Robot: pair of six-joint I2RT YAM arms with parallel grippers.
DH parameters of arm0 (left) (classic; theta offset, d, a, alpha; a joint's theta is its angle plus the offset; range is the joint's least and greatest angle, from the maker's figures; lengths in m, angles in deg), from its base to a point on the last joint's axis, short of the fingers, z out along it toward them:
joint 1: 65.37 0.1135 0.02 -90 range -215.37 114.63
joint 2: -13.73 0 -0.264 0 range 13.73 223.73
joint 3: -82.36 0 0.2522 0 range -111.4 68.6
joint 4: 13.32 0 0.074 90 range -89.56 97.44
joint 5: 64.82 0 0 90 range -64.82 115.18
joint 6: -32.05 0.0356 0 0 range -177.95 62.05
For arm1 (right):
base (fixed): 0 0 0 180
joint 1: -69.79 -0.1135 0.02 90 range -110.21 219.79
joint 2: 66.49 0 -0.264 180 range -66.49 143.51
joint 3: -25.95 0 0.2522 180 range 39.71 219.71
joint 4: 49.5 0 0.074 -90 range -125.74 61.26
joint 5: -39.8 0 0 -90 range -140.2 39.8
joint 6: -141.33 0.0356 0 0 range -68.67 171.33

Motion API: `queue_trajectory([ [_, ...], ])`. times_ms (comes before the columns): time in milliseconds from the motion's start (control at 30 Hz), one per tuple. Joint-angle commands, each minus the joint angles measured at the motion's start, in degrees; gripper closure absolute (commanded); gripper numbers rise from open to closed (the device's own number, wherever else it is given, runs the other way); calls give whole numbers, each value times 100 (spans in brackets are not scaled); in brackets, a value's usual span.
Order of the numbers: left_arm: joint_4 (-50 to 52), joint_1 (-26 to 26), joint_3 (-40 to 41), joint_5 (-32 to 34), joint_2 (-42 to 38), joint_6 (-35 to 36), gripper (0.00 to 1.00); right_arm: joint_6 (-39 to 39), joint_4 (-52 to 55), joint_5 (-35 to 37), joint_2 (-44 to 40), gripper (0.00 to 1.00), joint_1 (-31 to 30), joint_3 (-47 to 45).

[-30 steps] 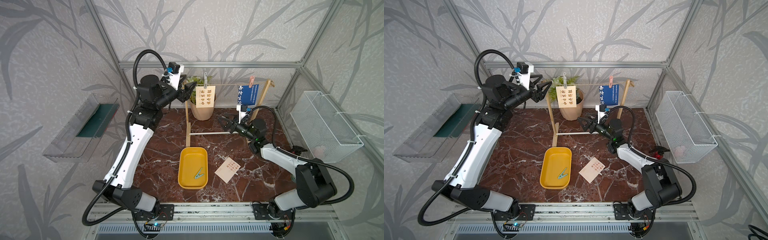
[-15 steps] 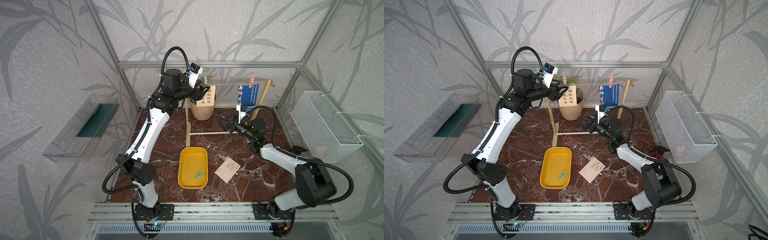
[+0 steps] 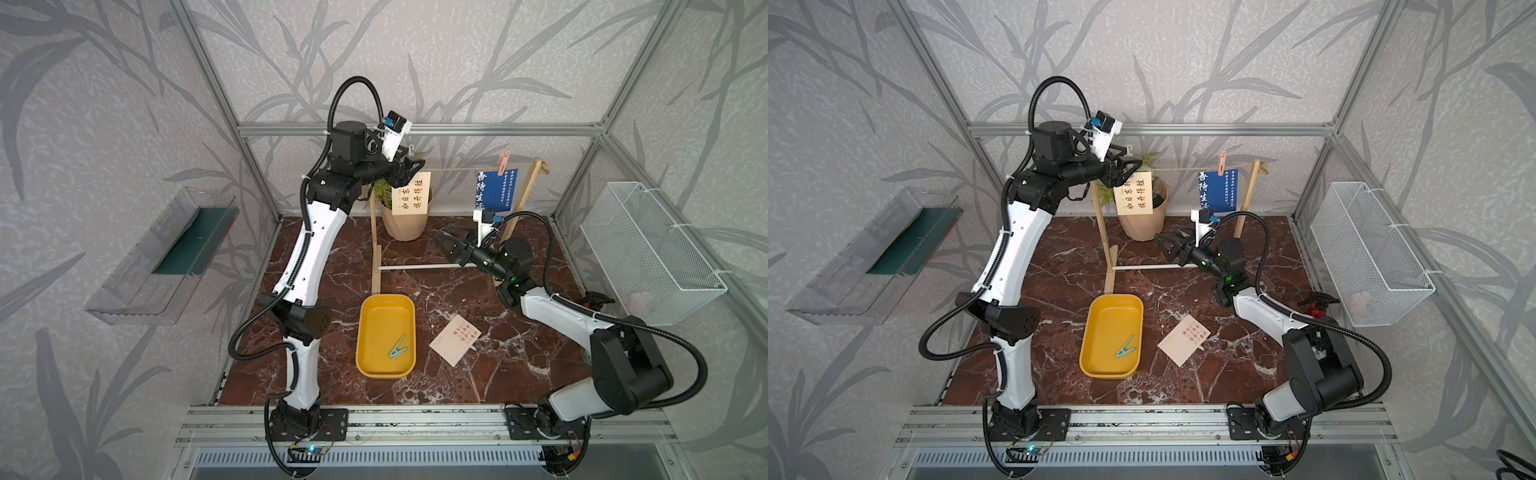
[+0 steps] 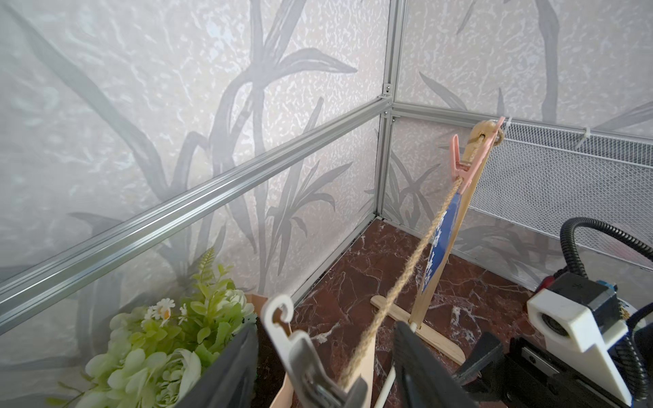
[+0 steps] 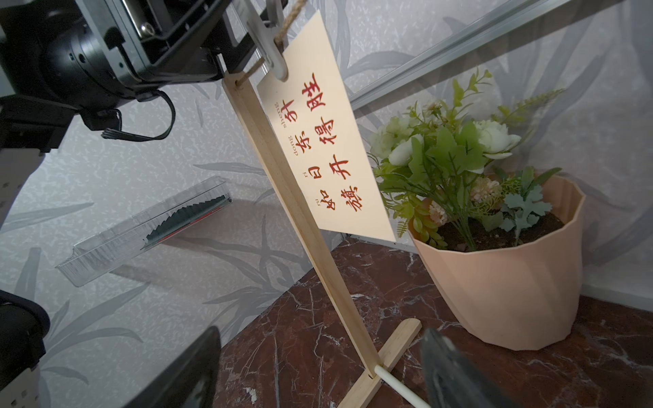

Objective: Remove the postcards from the strings
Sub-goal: Pinch the postcard on the clothesline.

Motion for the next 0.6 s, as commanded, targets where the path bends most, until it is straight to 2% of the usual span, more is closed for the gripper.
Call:
queue_trajectory([
  [0, 470, 43, -260, -499, 98, 188, 37, -8, -319, -51, -107, 14, -20, 11],
  [367, 322, 80, -265, -497, 121, 130, 43, 33, -390, -46, -120, 14, -26, -36],
  [567, 238, 124, -263, -645, 138, 48, 60, 37, -394, -17, -94, 14, -34, -1],
])
